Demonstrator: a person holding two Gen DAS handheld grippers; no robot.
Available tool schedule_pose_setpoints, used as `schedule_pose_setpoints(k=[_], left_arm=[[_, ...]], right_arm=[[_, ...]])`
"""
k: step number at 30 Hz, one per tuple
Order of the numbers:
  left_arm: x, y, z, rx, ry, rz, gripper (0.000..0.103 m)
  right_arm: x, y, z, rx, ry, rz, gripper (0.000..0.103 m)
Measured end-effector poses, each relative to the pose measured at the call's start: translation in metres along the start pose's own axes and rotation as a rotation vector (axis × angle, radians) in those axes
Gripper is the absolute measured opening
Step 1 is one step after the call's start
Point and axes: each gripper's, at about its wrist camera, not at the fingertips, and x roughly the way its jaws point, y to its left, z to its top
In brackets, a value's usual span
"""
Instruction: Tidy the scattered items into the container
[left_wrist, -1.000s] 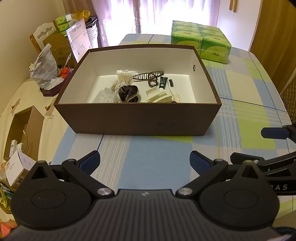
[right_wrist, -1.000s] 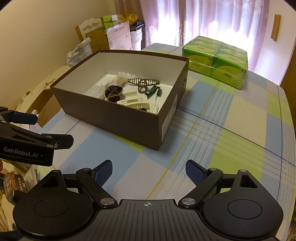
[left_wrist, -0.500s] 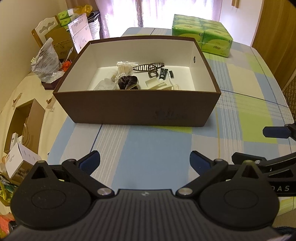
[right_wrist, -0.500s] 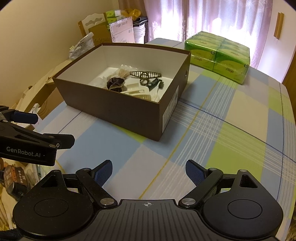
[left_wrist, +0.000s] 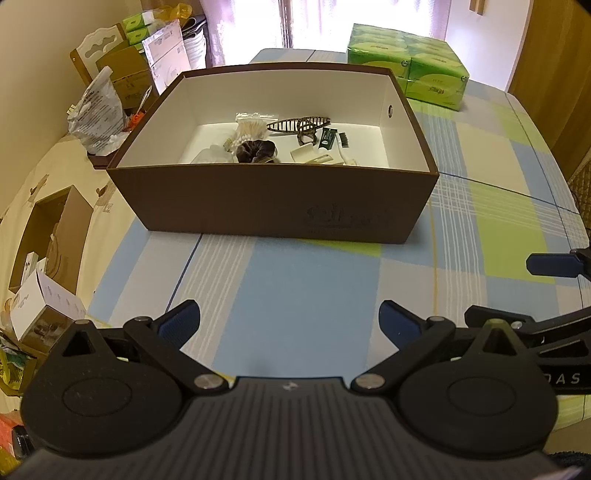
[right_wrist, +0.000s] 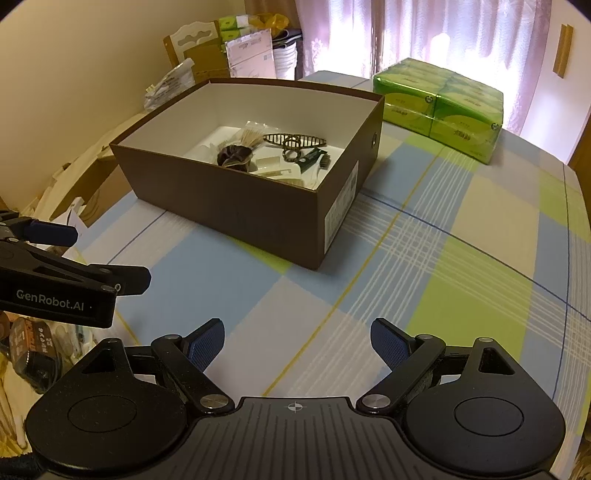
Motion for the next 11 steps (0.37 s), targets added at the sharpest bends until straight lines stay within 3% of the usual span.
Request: schedule_pose_setpoints(k=[11], left_arm=[[-0.0005,-0.0045,-0.0025,-0.013,-0.005,0.017,0.102]], right_arm=[[0.0006,-0.0053,-0.0019,-0.016,0.003,0.007,0.091]])
